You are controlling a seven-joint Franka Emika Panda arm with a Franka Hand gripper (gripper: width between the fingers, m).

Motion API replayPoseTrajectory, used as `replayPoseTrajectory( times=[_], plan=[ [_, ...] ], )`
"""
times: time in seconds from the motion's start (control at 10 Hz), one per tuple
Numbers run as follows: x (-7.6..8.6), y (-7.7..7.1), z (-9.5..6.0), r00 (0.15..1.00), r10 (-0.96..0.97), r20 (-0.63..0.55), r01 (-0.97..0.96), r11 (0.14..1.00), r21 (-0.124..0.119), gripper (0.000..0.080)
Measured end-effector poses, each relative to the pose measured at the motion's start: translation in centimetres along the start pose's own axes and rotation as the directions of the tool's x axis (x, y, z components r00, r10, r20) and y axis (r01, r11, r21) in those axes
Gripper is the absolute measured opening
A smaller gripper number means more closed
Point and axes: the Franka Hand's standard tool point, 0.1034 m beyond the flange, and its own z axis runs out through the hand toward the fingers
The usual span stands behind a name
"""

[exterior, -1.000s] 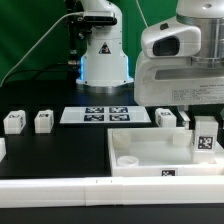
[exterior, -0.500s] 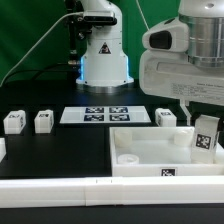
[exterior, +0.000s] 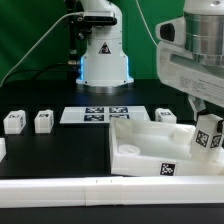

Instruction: Assemble one leg

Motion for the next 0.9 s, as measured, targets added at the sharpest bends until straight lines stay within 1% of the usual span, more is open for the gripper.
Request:
replayPoseTrajectory(
  times=[0.2, 0.3, 0.4, 0.6, 0.7, 0.8, 0.9],
  plan=[
    [-0.4, -0.19, -0.02, 0.986, 0.168, -0.006, -0.168, 0.986, 0.004, 0.0294],
    [-0.47, -0.37, -0.08, 0.955, 0.296, 0.003, -0.296, 0.955, 0.012, 0.0294],
    [-0.46, -0.44, -0.1, 0.947, 0.322, 0.002, -0.322, 0.947, 0.015, 0.0294],
    [-0.83, -0.79, -0.12, 0.876, 0.482, 0.005, -0.482, 0.876, 0.031, 0.0294],
    [-0.91, -0.92, -0.11, 0.85, 0.526, 0.009, -0.526, 0.85, 0.037, 0.0294],
    [-1.03, -0.97, -0.09, 0.83, 0.557, 0.025, -0.557, 0.83, 0.033, 0.0294],
    [-1.04, -0.98, -0.09, 0.841, 0.541, 0.025, -0.542, 0.84, 0.034, 0.0294]
  ],
)
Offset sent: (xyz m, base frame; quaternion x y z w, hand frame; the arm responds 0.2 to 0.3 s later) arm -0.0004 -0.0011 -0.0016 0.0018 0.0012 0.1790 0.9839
